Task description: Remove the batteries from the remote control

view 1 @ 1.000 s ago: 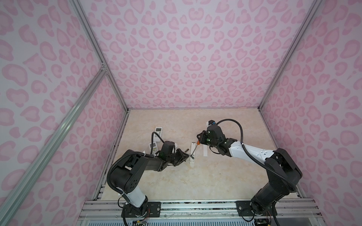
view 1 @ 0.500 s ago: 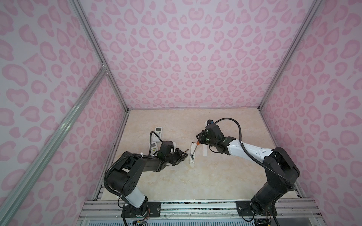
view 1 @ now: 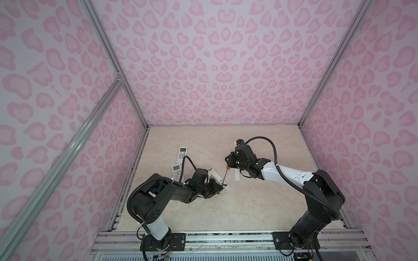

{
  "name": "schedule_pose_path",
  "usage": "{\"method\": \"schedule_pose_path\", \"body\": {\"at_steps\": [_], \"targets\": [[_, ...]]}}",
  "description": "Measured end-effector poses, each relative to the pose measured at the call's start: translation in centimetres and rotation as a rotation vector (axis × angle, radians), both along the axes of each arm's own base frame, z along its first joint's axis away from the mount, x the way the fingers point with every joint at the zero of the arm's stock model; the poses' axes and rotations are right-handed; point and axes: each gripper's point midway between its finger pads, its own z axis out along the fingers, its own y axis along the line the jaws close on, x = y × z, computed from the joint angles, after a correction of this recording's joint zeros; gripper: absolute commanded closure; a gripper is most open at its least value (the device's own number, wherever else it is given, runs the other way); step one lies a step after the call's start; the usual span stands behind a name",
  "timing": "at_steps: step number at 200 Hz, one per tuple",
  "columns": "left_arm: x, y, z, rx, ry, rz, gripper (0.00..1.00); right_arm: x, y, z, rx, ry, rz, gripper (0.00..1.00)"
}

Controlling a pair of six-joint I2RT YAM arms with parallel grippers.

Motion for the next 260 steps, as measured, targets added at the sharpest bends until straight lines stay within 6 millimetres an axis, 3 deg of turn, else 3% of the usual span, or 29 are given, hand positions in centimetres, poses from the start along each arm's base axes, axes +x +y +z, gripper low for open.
{"method": "schedule_pose_path", "body": {"at_steps": [61,129,167,189,212,231,246,260], "targets": [[0.9,0.5,0.0,0.005,-0.001,0.030,0.84,-0.3,-0.6,0.5,-0.043,0.015,0.022,1.00],[5.2,0.5,1.1,0.002,-0.045,0.073,0.84,0.8,-2.9,0.8,-0.070,0.010,-0.005,1.00],[5.4,0.7,1.3,0.012,-0.057,0.066,0.81,0.6,-2.9,0.8,-0.066,0.017,0.010,1.00],[5.1,1.6,3.4,0.024,-0.089,0.072,0.79,0.6,-2.9,1.1,-0.065,0.008,0.016,1.00],[4.8,4.0,6.4,0.110,-0.125,0.120,0.79,0.6,-2.8,0.8,-0.075,0.010,0.025,1.00],[4.0,7.7,7.6,0.256,-0.092,0.209,0.84,0.7,-2.6,0.7,-0.074,0.007,0.036,1.00],[1.7,11.4,6.9,0.401,-0.008,0.278,0.88,0.9,-2.4,0.6,-0.070,0.004,0.045,1.00],[-2.0,14.8,5.6,0.520,0.110,0.332,0.93,1.0,-2.3,0.6,-0.066,0.002,0.053,1.00]]}}
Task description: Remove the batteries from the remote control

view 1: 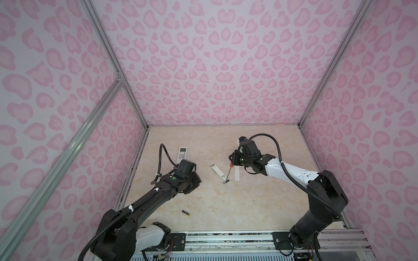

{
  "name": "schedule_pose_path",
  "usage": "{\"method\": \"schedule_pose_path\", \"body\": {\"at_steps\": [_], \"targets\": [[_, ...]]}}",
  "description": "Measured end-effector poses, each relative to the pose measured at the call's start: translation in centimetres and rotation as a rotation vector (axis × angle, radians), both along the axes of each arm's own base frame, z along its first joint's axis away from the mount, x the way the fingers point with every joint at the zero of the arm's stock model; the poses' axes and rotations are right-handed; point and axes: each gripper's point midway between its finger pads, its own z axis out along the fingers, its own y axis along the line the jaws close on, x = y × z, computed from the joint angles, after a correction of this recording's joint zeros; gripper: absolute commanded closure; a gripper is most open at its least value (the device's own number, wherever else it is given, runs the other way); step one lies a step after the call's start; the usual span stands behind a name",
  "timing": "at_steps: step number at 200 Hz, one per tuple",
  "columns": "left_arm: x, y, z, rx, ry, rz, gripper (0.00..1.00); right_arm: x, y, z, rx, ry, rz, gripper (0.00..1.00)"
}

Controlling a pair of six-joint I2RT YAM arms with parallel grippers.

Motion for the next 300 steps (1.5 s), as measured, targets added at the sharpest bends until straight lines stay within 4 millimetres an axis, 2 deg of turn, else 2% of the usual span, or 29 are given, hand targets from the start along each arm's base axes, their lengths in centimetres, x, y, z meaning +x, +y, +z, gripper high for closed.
{"method": "schedule_pose_path", "body": {"at_steps": [23,41,60,86,175,222,255,278,300], "targets": [[-6.9,4.5,-1.9,0.115,0.192,0.100,0.98,0.1,0.2,0.0,0.012,-0.010,0.018,1.00],[-10.6,6.8,-2.9,0.179,0.293,0.159,0.98,0.3,0.1,-0.1,0.031,-0.011,0.024,1.00],[-13.0,8.0,-4.1,0.229,0.393,0.190,0.95,0.5,0.0,-0.4,0.050,-0.006,0.029,1.00],[-13.9,8.2,-5.7,0.255,0.459,0.210,0.93,0.8,0.1,-0.2,0.078,-0.007,0.039,1.00],[-13.3,7.1,-5.7,0.163,0.414,0.278,0.94,0.9,-0.1,-0.4,0.123,0.009,0.048,1.00],[-9.9,5.6,-4.1,0.091,0.296,0.283,0.94,0.3,0.2,-0.5,0.127,0.007,0.060,1.00],[-6.5,4.1,-1.3,0.034,0.162,0.244,0.92,-0.3,0.6,0.0,0.126,0.000,0.074,1.00],[-4.9,3.3,0.2,0.000,0.090,0.215,0.88,-0.6,0.6,0.2,0.114,-0.005,0.077,1.00],[-3.6,2.2,1.1,-0.034,0.034,0.164,0.79,-0.8,0.4,0.1,0.099,-0.002,0.079,1.00]]}}
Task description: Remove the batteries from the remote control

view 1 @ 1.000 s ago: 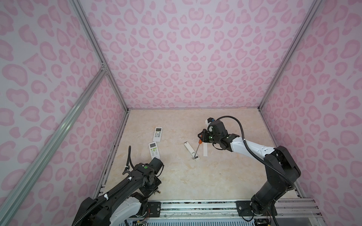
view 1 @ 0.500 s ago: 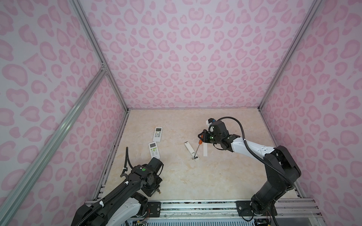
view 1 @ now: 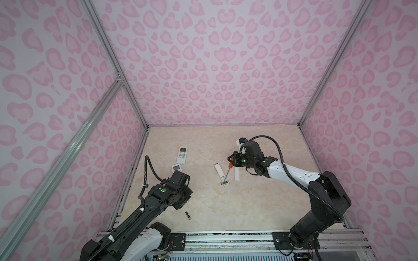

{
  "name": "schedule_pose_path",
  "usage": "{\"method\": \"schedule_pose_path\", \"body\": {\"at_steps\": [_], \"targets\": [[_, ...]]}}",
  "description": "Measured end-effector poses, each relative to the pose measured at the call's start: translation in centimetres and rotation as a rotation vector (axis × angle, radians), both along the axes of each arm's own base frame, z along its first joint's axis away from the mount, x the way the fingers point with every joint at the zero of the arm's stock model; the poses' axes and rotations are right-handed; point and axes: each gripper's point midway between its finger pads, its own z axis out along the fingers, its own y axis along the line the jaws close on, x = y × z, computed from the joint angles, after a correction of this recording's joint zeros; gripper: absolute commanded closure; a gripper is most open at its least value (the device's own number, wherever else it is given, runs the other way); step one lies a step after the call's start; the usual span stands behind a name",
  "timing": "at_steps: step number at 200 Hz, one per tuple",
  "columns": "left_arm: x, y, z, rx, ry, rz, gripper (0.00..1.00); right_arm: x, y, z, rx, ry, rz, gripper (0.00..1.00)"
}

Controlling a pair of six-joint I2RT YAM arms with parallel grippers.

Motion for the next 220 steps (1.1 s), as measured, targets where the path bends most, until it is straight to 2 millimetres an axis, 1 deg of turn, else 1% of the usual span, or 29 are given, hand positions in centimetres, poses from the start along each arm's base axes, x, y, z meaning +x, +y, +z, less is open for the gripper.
{"method": "schedule_pose_path", "body": {"at_steps": [11,24,62,77,102,124,139,167,191,220], "targets": [[0.7,-1.0,0.3,-0.024,-0.027,-0.036,0.70,0.0,-0.1,0.0,-0.010,-0.002,0.002,1.00],[1.5,-2.8,0.6,-0.067,-0.054,-0.094,0.65,0.0,-0.3,-0.2,-0.024,-0.002,0.002,1.00],[3.0,-8.2,0.9,-0.144,-0.112,-0.282,0.65,0.0,-0.4,0.0,-0.041,-0.003,0.006,1.00],[3.7,-9.7,1.0,-0.170,-0.133,-0.331,0.65,0.1,-0.3,0.3,-0.044,-0.004,0.008,1.00],[5.1,-11.4,1.1,-0.188,-0.163,-0.392,0.65,0.4,-0.1,1.1,-0.049,-0.014,0.017,1.00],[6.7,-12.7,0.9,-0.201,-0.166,-0.423,0.65,0.5,0.0,1.1,-0.061,-0.012,0.029,1.00],[7.7,-13.5,0.0,-0.208,-0.149,-0.427,0.65,0.3,-0.1,0.6,-0.077,0.002,0.035,1.00],[8.5,-14.7,-2.0,-0.227,-0.099,-0.431,0.65,0.0,-0.2,-0.3,-0.098,0.032,0.045,1.00],[9.2,-15.4,-2.6,-0.248,-0.081,-0.417,0.65,0.1,-0.1,-0.2,-0.104,0.036,0.052,1.00],[10.4,-15.3,-3.9,-0.264,-0.060,-0.379,0.65,0.4,0.1,0.3,-0.114,0.031,0.062,1.00]]}}
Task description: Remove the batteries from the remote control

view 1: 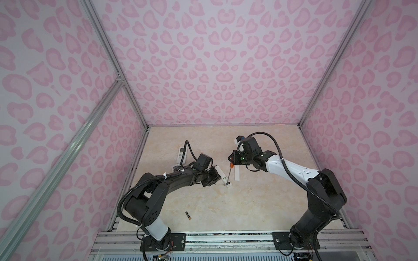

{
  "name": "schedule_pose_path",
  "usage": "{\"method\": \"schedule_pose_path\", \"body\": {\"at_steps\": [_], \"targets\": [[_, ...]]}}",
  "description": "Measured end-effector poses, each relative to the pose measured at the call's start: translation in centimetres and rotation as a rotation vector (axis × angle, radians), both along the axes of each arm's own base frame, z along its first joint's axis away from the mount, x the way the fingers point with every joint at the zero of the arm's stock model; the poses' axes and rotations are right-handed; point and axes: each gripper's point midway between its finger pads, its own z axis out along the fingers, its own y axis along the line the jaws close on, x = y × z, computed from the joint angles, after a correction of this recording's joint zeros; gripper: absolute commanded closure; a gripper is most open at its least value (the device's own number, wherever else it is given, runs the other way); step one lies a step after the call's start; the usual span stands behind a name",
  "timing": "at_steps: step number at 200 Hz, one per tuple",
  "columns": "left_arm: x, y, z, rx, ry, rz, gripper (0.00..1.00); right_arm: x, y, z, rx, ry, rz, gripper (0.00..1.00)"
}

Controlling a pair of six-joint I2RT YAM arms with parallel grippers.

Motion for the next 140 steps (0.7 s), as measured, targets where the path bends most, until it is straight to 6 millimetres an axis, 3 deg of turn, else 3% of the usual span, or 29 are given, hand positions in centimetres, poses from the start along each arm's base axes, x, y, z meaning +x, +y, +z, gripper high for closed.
{"method": "schedule_pose_path", "body": {"at_steps": [65,140], "targets": [[2.5,-1.9,-1.8,-0.052,0.025,-0.008,0.69,0.5,0.3,-1.6,-0.042,0.050,0.047,1.00],[3.5,-3.0,-1.9,-0.107,0.014,-0.013,0.73,0.4,0.3,-1.2,-0.071,0.047,0.089,1.00]]}}
